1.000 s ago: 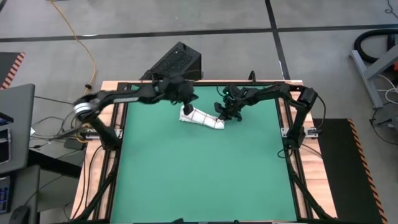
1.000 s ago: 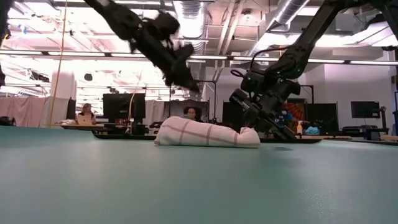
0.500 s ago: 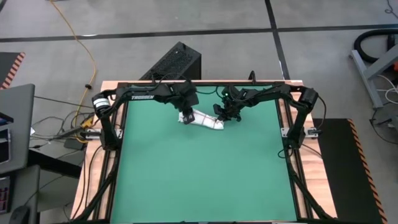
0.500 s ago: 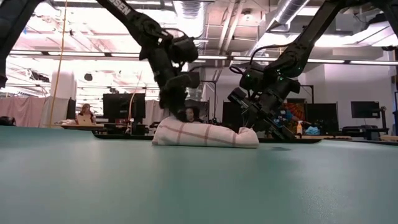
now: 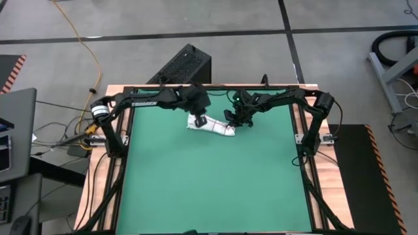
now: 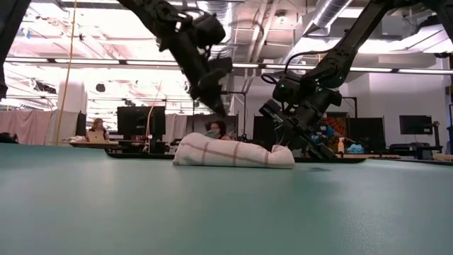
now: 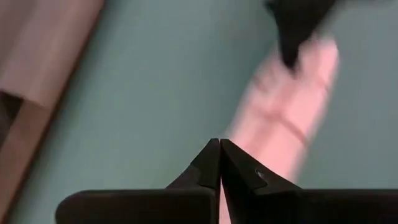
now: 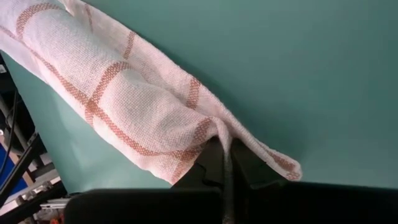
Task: Roll towel
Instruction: Roll the white towel
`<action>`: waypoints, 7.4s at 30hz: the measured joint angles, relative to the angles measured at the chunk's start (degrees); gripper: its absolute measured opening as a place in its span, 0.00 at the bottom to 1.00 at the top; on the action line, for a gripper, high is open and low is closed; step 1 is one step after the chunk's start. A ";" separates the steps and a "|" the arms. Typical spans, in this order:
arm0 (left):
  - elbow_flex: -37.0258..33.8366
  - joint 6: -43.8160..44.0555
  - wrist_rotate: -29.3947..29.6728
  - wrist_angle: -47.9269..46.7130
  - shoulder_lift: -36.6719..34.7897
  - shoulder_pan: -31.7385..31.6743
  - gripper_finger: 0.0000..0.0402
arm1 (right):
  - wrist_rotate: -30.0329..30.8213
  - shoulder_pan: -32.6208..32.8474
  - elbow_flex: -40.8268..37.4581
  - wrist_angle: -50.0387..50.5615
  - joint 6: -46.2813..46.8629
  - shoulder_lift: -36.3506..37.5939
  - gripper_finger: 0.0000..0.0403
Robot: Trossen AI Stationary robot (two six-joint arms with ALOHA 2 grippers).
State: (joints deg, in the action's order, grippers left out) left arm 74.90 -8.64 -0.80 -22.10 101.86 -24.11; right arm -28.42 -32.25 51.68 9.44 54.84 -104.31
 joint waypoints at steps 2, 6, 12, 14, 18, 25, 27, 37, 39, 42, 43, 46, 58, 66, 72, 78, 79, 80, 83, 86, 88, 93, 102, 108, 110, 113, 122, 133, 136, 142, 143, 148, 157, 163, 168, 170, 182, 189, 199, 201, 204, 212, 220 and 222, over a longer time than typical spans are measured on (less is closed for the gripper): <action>0.15 -3.44 2.86 3.36 -0.63 -1.26 0.00 | 0.04 0.02 0.00 -0.03 -0.06 -0.02 0.04; 0.01 -4.60 0.10 1.02 1.31 -5.82 0.00 | 0.02 0.02 0.00 -0.07 -0.05 -0.02 0.04; -0.11 -3.87 -8.01 -3.82 2.80 -7.69 0.00 | -0.01 0.13 -0.07 -1.03 0.09 -0.04 0.04; -0.09 -3.52 -8.43 -4.23 2.80 -7.02 0.00 | 0.18 0.32 -0.07 -1.58 0.10 -0.03 0.04; -0.23 -3.57 -8.86 -6.15 3.28 -5.84 0.00 | 0.13 0.44 -0.02 -2.44 0.11 -0.04 0.04; -0.24 -1.37 -8.89 -10.90 3.28 -5.42 0.00 | 0.27 0.71 -0.04 -2.71 0.10 -0.04 0.04; -1.53 -1.31 -9.03 -11.20 3.22 -5.01 0.00 | 0.26 0.79 0.02 -2.92 0.03 -0.04 0.04; -3.55 3.33 -12.25 -14.93 3.21 -1.52 0.00 | 0.41 0.79 0.01 -2.87 -0.92 -0.04 0.04; -3.55 3.84 -13.23 -15.95 3.21 -0.18 0.00 | 0.45 0.83 0.02 -2.87 -1.22 -0.04 0.04; -3.55 4.89 -13.26 -16.28 3.21 2.37 0.00 | 0.89 0.92 0.02 -2.86 -1.35 -0.04 0.04; -3.55 5.29 -13.14 -16.11 3.21 3.33 0.00 | 1.23 1.08 0.02 -2.86 -1.36 -0.04 0.04; -3.55 5.98 -13.35 -15.46 3.21 6.21 0.00 | 1.73 1.16 0.02 -2.97 -1.52 -0.02 0.04; -4.12 8.53 -10.58 -9.01 3.21 14.55 0.00 | 1.84 0.92 -0.07 -6.26 -2.27 -0.04 0.09; -10.46 11.88 -10.59 -3.23 3.21 14.74 0.00 | 1.73 -0.52 -0.11 -8.95 -3.79 0.64 0.11; -14.91 13.19 -10.66 -0.28 2.85 14.74 0.00 | 2.38 -1.03 -0.11 -7.75 -8.66 2.56 0.11; -15.68 14.39 -10.67 1.24 2.89 14.85 0.00 | 4.31 -2.94 -0.11 -5.96 -11.96 4.82 0.17; -15.70 14.43 -10.68 1.35 2.91 14.85 0.00 | 5.16 -3.58 -0.12 -5.01 -12.62 5.57 0.19; -15.70 14.44 -10.68 1.35 2.93 14.85 0.00 | 5.56 -4.24 -0.13 -4.17 -13.18 6.27 0.20; -15.72 14.47 -10.64 1.33 2.97 14.87 0.00 | 6.45 -6.38 -0.15 -1.62 -15.69 9.31 0.24; -15.76 14.49 -10.53 1.45 3.01 14.89 0.00 | 5.62 -6.99 -0.15 -2.78 -19.33 13.75 0.25; -15.77 14.49 -10.49 1.54 3.02 14.89 0.00 | 5.67 -5.32 -0.06 -4.60 -20.66 16.79 0.25; -15.83 14.51 -9.31 2.38 3.09 14.96 0.00 | 12.03 2.37 -0.05 -4.47 -26.23 16.91 0.20; -15.83 15.89 -8.80 2.44 3.15 15.09 0.00 | 12.25 6.97 -0.11 -15.00 -25.03 8.54 0.11; -15.83 16.45 -7.92 2.51 3.17 15.11 0.00 | 12.35 9.72 -0.04 -14.36 -26.40 8.09 0.06; -15.83 16.50 -7.87 2.51 3.17 15.11 0.00 | 13.19 10.22 -0.03 -12.25 -27.76 7.85 0.05; -15.83 16.96 -7.76 2.42 3.17 15.18 0.00 | 13.81 11.14 -1.06 -10.19 -28.76 6.76 0.04; -14.78 14.95 -5.68 -2.02 2.17 15.48 0.00 | 17.03 12.41 -8.33 -11.93 -28.34 6.78 0.04; -10.66 27.96 0.95 -5.03 -8.48 15.61 0.00 | 18.03 13.51 -10.67 -15.89 -26.93 6.60 0.04; -10.87 36.92 10.11 5.17 -11.27 17.93 0.00 | 18.08 13.51 -10.67 -16.03 -25.86 6.58 0.04; -14.73 45.36 33.42 17.84 -7.84 26.88 0.00 | 18.09 13.47 -10.71 -16.81 -24.89 6.54 0.04; -15.66 47.90 36.39 19.86 -6.87 28.23 0.00 | 18.17 13.46 -10.71 -16.84 -24.87 6.54 0.04; -18.15 59.54 47.48 22.25 -1.77 34.19 0.00 | 18.63 13.49 -10.72 -17.14 -24.84 6.51 0.04; -18.95 74.29 50.80 18.26 5.10 36.87 0.00 | 19.31 13.65 -10.73 -17.39 -24.54 6.49 0.04; -18.78 82.59 49.95 17.46 10.56 38.76 0.00 | 19.74 13.90 -10.73 -17.44 -24.41 6.47 0.04; -18.58 82.85 49.94 13.03 11.67 40.36 0.00 | 19.77 13.84 -10.82 -18.98 -24.22 7.94 0.04; -18.51 82.33 49.92 10.22 11.64 40.65 0.00 | 20.18 13.86 -10.93 -18.71 -24.56 9.40 0.04; -18.70 44.24 40.15 5.43 8.30 40.84 0.00 | 21.59 15.01 -10.91 -24.25 -26.59 16.26 0.04; -18.98 29.05 38.56 0.72 5.06 37.04 0.00 | 21.34 20.52 -10.83 -30.06 -29.94 16.33 0.04; -19.00 26.80 38.47 0.76 4.59 34.47 0.00 | 47.74 32.96 -20.15 -47.13 -29.92 14.05 0.04; -19.00 26.46 38.57 1.38 4.59 34.56 0.00 | 50.34 32.38 -23.17 -49.11 -28.74 13.92 0.04; -18.98 25.28 38.71 2.52 4.57 34.56 0.00 | 50.08 31.63 -25.71 -51.44 -27.58 13.93 0.04; -18.96 25.18 38.80 3.46 4.48 34.54 0.00 | 49.51 33.87 -26.32 -55.57 -29.61 12.71 0.04; -18.91 19.19 38.52 8.08 4.44 33.80 0.00 | 49.40 34.14 -26.27 -64.92 -24.88 0.80 0.04; -18.91 19.21 38.30 7.61 4.44 33.60 0.00 | 49.41 34.14 -26.23 -66.00 -22.52 -1.34 0.04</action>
State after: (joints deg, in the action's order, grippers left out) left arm 55.99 10.57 37.50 -14.50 106.30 9.49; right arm 20.99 1.89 25.45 -56.56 32.32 -105.65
